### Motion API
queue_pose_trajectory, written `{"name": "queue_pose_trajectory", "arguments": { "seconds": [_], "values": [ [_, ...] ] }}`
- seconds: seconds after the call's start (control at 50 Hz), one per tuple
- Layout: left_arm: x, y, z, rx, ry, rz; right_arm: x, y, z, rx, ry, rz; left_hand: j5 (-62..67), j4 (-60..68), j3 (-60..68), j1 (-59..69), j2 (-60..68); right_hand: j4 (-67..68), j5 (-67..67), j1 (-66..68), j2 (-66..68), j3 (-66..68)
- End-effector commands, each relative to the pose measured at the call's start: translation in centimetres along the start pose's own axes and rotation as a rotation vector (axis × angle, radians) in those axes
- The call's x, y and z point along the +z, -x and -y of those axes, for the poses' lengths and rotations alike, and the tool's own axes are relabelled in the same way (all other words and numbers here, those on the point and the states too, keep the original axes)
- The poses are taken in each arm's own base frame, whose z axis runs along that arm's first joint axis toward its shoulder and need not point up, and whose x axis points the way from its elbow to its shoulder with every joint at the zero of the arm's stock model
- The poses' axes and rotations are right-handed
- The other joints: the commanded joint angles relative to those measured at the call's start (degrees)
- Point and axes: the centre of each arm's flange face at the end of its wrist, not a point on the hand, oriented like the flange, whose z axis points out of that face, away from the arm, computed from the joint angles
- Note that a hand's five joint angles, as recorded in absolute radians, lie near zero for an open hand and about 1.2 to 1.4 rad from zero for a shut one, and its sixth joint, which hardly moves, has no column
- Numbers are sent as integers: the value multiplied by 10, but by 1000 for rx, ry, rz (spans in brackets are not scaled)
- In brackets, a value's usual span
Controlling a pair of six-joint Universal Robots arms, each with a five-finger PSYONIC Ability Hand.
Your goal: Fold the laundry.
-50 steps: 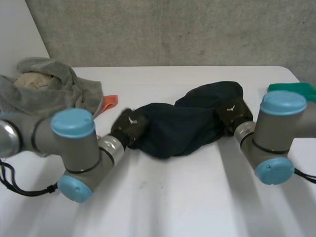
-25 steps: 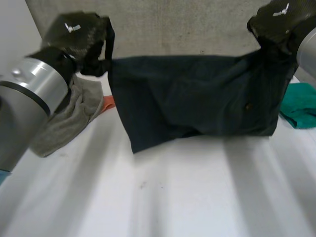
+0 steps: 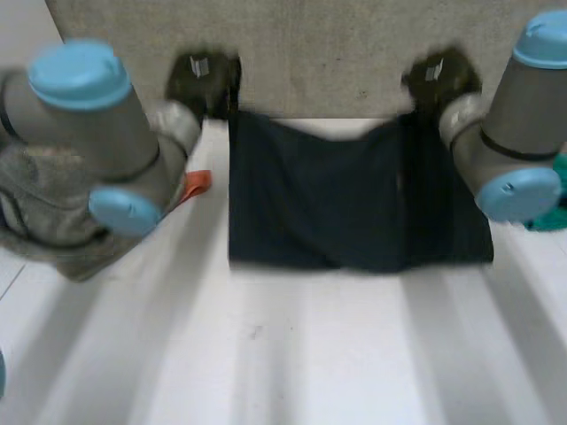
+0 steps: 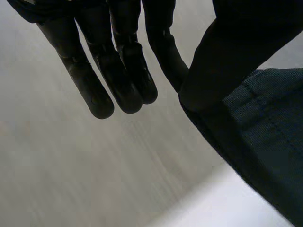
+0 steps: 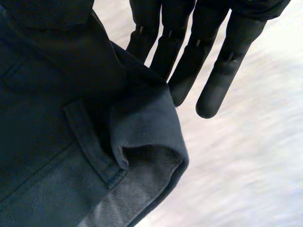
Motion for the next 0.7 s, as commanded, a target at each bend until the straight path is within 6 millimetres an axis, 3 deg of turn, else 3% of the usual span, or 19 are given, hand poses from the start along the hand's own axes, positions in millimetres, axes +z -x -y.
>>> {"name": "queue_pose_trajectory", "arguments": {
  "seconds": [0.02, 0.1, 0.16, 0.18, 0.28, 0.36, 0.44, 0.46, 0.52, 0.6, 0.7],
  "values": [
    [22, 34, 128, -9, -504, 200, 24, -78, 82, 24, -459, -470, 144, 112, 116, 139, 113, 113, 138, 167, 128, 120],
    [17, 42, 151, -10, -578, 238, 18, -86, 97, 32, -508, -500, 144, 112, 116, 139, 113, 113, 138, 167, 128, 120],
    [14, 40, 141, -9, -526, 228, 14, -73, 95, 39, -464, -432, 144, 112, 116, 139, 113, 113, 138, 167, 128, 120],
    [14, 39, 124, -5, -456, 218, 13, -68, 93, 41, -448, -408, 144, 112, 116, 139, 113, 113, 138, 167, 128, 120],
    [2, 43, 77, 6, -260, 207, 6, -36, 78, 48, -387, -246, 144, 112, 116, 139, 113, 113, 138, 167, 128, 120],
    [-21, 35, 30, 12, -88, 174, 2, -8, 51, 46, -336, -112, 144, 112, 116, 139, 113, 113, 138, 167, 128, 120],
    [-46, 22, -13, 8, 60, 121, -6, 32, 7, 45, -211, 13, 144, 112, 116, 139, 113, 113, 138, 167, 128, 120],
    [-52, 18, -23, 7, 91, 104, -11, 48, -12, 46, -147, 57, 144, 112, 116, 139, 113, 113, 138, 167, 128, 120],
    [-76, 3, -61, 0, 221, 30, -21, 67, -36, 43, -57, 115, 144, 112, 116, 139, 113, 113, 138, 167, 128, 120],
    [-105, -11, -92, -13, 342, -53, -43, 86, -63, 22, 77, 192, 144, 112, 116, 139, 113, 113, 138, 167, 128, 120],
    [-130, -15, -97, -19, 416, -90, -81, 102, -81, 14, 231, 338, 144, 112, 116, 139, 113, 113, 138, 167, 128, 120]
  ]
}}
